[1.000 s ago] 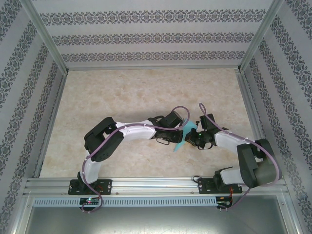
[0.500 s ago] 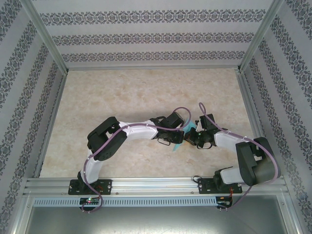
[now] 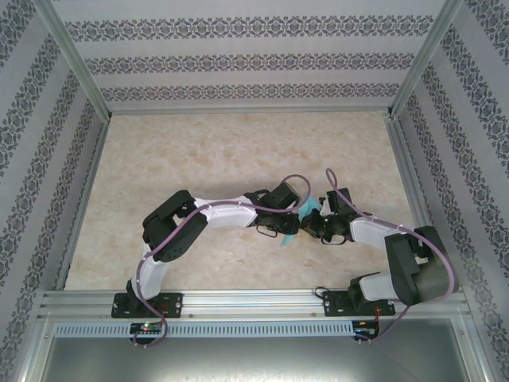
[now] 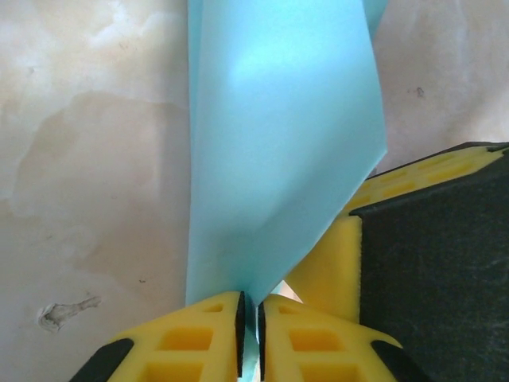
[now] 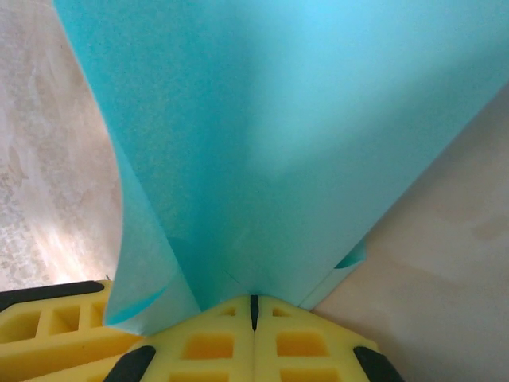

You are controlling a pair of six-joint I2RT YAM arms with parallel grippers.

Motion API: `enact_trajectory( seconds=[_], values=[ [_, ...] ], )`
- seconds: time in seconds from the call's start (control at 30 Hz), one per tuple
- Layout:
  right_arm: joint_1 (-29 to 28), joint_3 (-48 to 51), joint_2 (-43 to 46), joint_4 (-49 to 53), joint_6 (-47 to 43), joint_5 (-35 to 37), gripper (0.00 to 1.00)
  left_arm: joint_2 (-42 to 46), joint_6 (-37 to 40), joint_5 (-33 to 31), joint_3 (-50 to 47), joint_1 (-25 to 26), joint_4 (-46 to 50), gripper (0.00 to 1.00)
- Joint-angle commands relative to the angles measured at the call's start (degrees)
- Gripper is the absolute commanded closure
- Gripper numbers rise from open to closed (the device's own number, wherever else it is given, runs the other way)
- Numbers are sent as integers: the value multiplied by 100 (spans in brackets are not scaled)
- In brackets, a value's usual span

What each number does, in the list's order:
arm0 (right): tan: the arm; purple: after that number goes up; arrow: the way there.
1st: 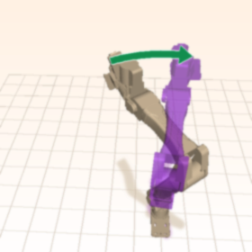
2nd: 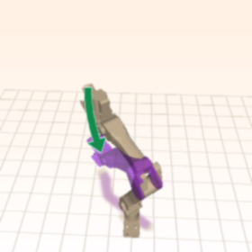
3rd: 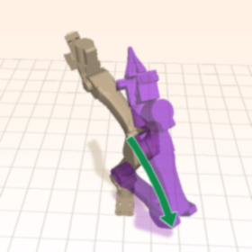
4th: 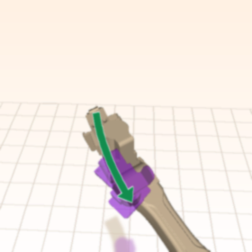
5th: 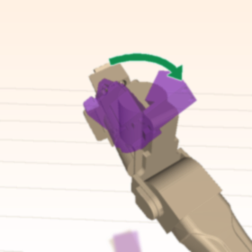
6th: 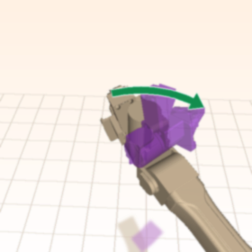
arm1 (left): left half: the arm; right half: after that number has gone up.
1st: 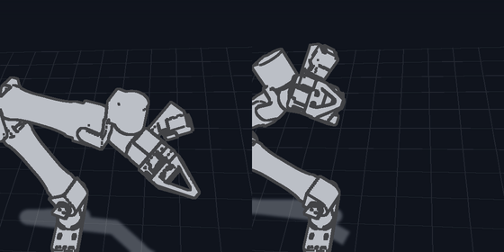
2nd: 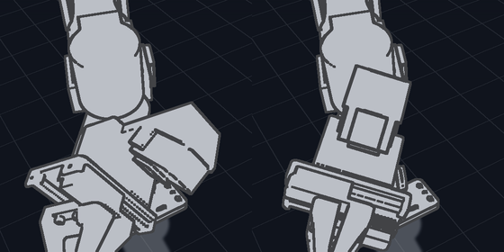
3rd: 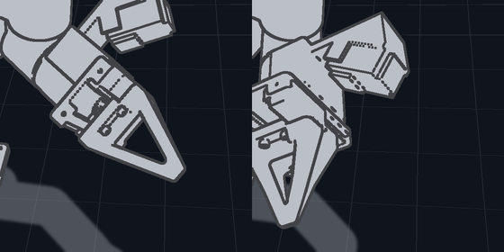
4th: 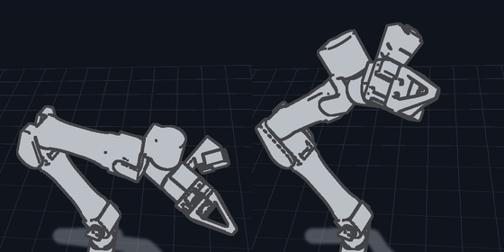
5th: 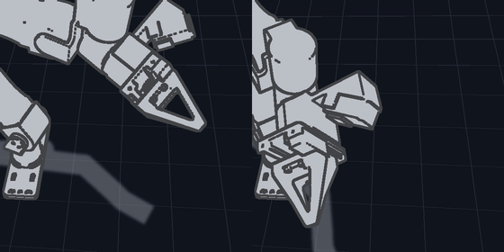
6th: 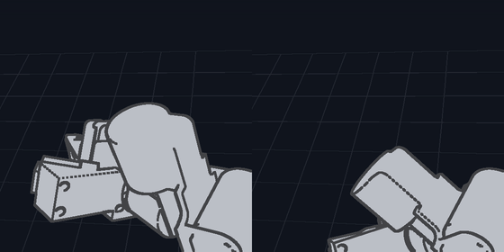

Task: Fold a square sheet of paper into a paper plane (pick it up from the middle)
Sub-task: Fold the wing for the fifth time at the center of the table.

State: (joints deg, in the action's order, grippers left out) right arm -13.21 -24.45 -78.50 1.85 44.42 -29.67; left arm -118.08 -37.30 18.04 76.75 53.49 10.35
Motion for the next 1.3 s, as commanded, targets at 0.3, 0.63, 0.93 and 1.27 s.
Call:
enact_trajectory(
  seconds=[0.3,0.63,0.93,1.27],
  values=[
    [119,230,190,264,116,-133,95,18,154,476,-531,11,-1032,79],
    [224,175,719,675,124,-128,93,-74,246,443,-587,-28,-996,78],
    [856,-56,1041,1196,-175,-297,84,-124,376,461,-512,-32,-903,78],
    [882,-222,1046,1062,-121,-573,71,-189,413,542,-468,-32,-912,77]
  ],
)
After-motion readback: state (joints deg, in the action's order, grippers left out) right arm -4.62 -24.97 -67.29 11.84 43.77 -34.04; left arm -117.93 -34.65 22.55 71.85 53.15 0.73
